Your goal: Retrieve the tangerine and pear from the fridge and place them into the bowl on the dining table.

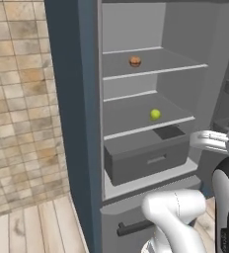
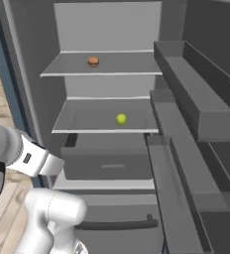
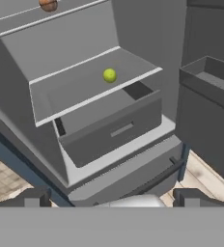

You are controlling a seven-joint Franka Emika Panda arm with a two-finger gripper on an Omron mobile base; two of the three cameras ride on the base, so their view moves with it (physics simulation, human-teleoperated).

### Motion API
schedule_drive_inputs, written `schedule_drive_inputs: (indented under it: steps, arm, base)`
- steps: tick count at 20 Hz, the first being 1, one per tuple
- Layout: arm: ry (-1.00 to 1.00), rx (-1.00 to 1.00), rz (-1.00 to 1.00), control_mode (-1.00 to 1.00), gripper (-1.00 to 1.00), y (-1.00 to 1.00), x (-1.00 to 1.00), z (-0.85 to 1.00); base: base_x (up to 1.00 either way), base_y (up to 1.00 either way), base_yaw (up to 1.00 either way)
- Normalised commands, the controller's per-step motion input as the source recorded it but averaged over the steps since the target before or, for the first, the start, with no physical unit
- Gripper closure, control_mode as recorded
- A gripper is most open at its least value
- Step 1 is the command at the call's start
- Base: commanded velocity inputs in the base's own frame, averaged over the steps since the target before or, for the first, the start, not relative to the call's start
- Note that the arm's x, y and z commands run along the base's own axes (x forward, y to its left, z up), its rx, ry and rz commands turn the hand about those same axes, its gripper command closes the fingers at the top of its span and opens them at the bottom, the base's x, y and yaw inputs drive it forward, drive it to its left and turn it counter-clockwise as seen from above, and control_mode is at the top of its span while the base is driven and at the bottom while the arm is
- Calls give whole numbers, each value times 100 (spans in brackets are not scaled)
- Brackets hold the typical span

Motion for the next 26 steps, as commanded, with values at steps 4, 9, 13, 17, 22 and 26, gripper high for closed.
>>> schedule_drive_inputs:
  steps: [4,9,13,17,22,26]
  arm:
    - [0,0,0,100,-100,0,0,0]
    - [0,0,0,100,-100,0,0,0]
    - [0,0,0,100,-100,0,0,0]
    - [0,0,0,100,-100,0,0,0]
    - [0,0,0,100,-100,0,0,0]
    - [0,0,0,100,-100,0,0,0]
  base:
    - [36,-35,22]
    - [32,-39,22]
    - [41,-28,21]
    - [73,-1,16]
    - [86,-3,15]
    - [81,-21,17]
